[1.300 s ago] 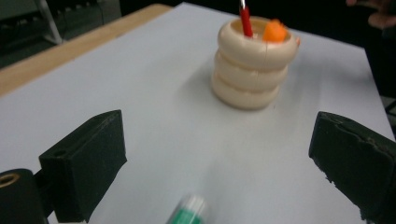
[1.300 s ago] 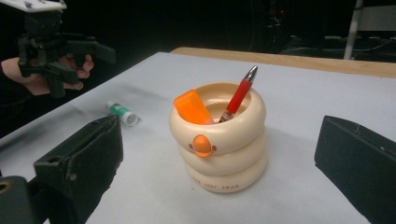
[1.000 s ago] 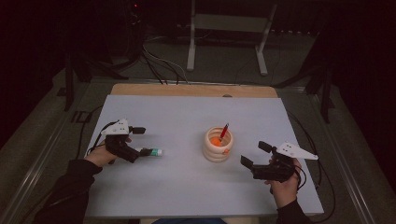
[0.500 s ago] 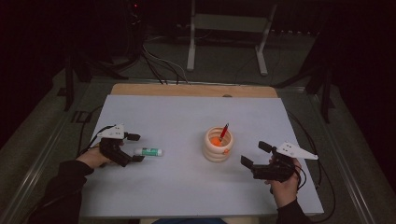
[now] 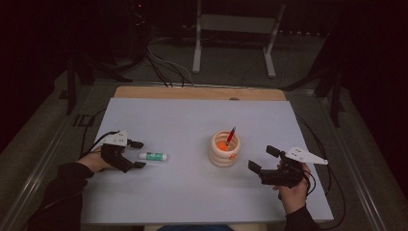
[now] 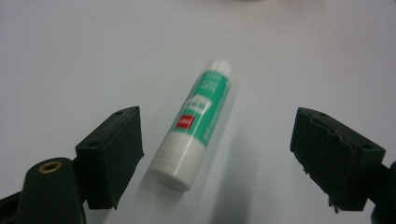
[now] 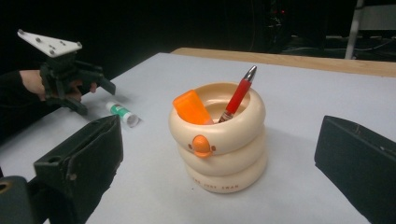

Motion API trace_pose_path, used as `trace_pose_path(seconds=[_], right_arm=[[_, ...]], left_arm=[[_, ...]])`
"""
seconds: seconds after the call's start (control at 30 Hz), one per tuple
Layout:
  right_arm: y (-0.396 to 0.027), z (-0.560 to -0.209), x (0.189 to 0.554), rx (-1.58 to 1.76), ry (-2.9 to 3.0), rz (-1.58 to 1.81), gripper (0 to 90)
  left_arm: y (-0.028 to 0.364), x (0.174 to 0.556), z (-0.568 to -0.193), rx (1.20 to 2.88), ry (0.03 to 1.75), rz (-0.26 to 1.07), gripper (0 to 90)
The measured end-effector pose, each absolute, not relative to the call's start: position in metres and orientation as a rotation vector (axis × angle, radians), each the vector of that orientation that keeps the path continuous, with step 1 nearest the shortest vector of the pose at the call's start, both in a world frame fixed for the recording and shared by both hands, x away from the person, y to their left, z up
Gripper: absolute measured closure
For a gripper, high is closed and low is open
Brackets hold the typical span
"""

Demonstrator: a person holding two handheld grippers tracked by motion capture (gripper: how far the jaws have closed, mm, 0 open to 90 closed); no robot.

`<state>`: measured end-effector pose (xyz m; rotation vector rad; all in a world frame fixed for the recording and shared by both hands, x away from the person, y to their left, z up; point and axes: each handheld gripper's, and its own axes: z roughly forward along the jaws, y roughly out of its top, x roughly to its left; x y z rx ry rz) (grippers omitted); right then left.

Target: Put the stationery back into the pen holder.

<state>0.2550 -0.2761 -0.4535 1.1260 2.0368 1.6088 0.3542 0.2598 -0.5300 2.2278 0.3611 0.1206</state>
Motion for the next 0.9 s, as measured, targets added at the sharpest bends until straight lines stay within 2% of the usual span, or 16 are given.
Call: trace_pose_path(seconds=[0.13, 0.33, 0.47, 0.9], right_arm=[[-0.276, -0.454, 0.256, 1.126, 2.038, 1.607, 0.9], [-0.277, -0.454, 0.256, 1.130, 2.039, 1.607, 0.9], [-0.277, -0.454, 0.256, 1.130, 2.039, 1.606, 0.9], [-0.278, -0.456, 0.257, 1.143, 2.041, 1.600, 0.9]], left_arm=[[0.258, 0.357, -0.536, 2.275, 0.352, 0.156, 21.2], [0.259, 0.359, -0.542, 2.292, 0.309, 0.251, 33.3], [0.259, 0.362, -0.544, 2.297, 0.280, 0.227, 42.2], [0.255, 0.369, -0.548, 2.298, 0.216, 0.179, 58.6]])
